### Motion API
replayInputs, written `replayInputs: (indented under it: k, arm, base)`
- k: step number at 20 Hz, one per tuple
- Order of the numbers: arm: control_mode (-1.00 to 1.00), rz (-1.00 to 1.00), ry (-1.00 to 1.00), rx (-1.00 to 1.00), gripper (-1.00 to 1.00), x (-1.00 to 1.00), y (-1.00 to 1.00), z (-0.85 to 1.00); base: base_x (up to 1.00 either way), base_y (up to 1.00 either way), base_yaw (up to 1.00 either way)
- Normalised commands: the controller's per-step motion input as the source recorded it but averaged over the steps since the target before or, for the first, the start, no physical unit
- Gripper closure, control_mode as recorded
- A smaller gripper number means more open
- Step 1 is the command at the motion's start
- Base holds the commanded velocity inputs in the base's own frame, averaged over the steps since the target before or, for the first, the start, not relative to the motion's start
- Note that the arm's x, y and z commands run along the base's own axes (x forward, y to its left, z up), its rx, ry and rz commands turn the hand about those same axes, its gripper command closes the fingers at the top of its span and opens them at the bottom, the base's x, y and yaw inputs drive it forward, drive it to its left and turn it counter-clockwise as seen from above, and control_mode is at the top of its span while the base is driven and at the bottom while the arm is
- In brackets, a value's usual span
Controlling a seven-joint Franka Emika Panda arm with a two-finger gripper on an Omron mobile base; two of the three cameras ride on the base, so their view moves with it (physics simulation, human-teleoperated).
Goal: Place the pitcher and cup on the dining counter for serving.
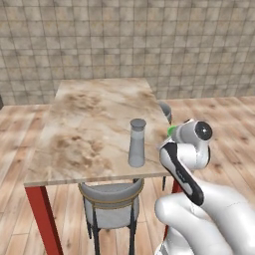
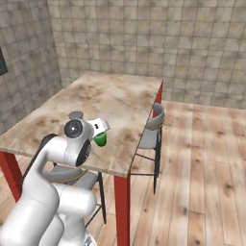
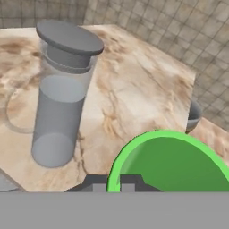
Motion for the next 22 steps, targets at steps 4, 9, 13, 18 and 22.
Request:
replayInputs:
  k: [4, 9, 13, 18, 22]
  arm:
    - [-1.00, 0.02, 0.14, 0.00, 1.00, 0.30, 0.00, -0.21]
    - [-1.00, 0.03, 0.13, 0.00, 1.00, 0.35, 0.00, -0.14]
    - [-1.00, 0.05, 0.06, 0.00, 1.00, 0.18, 0.00, -0.17]
    - [-1.00, 0.05, 0.00, 0.00, 1.00, 0.04, 0.00, -0.28]
    - [-1.00, 0.04, -0.01, 0.00, 1.00, 0.00, 0.00, -0.35]
  base:
    - [0.00, 0.00, 0.00]
    - [0.00, 0.00, 0.00]
    - [0.00, 0.00, 0.00]
    - [0.00, 0.00, 0.00]
    - [0.00, 0.00, 0.00]
